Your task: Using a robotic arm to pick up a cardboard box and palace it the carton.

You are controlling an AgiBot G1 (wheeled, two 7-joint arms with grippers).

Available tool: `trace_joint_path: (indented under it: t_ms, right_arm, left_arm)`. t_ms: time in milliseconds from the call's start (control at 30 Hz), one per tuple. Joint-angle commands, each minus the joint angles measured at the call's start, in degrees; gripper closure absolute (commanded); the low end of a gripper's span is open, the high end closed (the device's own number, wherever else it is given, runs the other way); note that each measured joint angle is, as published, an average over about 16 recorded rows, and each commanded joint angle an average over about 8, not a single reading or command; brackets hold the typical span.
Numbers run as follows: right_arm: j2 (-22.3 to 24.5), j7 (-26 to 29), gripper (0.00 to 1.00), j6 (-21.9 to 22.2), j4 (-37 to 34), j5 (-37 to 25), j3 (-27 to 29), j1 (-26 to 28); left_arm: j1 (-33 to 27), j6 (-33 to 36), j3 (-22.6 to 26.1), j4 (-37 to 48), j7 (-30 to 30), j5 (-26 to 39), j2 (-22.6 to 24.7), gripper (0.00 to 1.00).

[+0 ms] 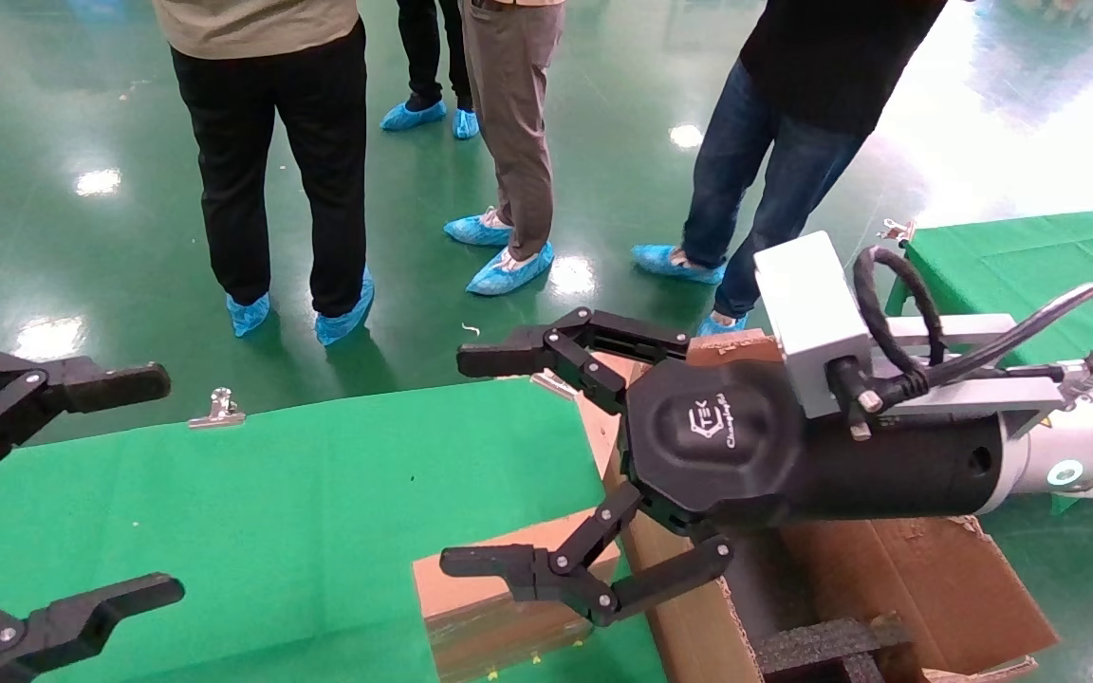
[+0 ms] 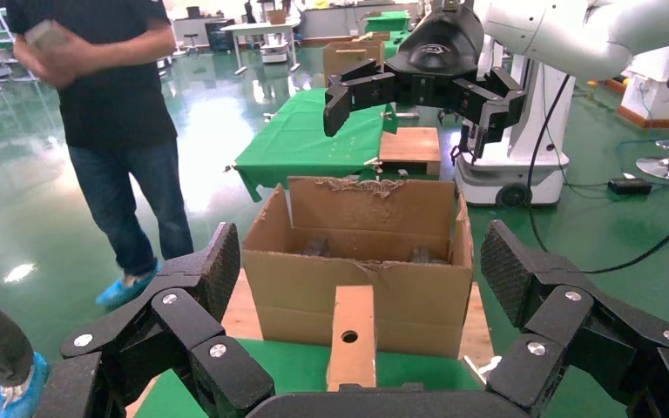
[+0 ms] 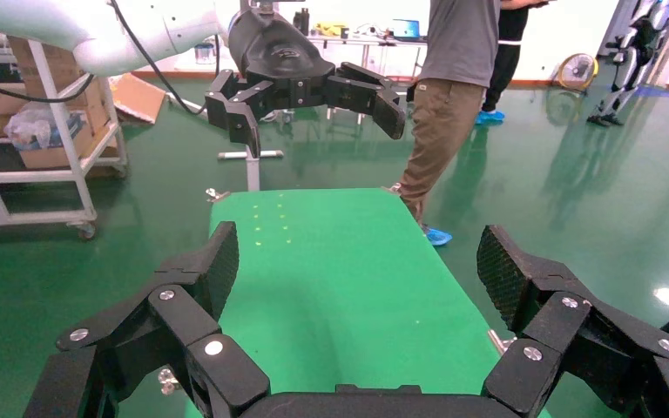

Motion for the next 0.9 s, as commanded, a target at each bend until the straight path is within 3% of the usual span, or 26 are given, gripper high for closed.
trace_joint_path:
  t_ms: [33,400,433,667,700,900]
  right_arm:
    - [0.0,0.0,0.0,0.0,0.0,0.0,0.0,0.0]
    - [0.0,0.0,0.0,0.0,0.0,0.0,0.0,0.0]
    - [0.0,0.0,0.0,0.0,0.0,0.0,0.0,0.0]
    - [0.0,0.0,0.0,0.0,0.0,0.0,0.0,0.0]
    - [0.0,0.0,0.0,0.0,0.0,0.0,0.0,0.0]
    - [0.0,0.0,0.0,0.0,0.0,0.0,0.0,0.0]
  left_arm:
    - [0.0,0.0,0.0,0.0,0.0,0.0,0.0,0.0]
    - [0.0,0.0,0.0,0.0,0.0,0.0,0.0,0.0]
    - [0.0,0.0,0.0,0.0,0.0,0.0,0.0,0.06]
    - [0.0,0.0,0.0,0.0,0.0,0.0,0.0,0.93]
    - [0.0,0.0,0.0,0.0,0.0,0.0,0.0,1.0]
    - [0.0,0.0,0.0,0.0,0.0,0.0,0.0,1.0]
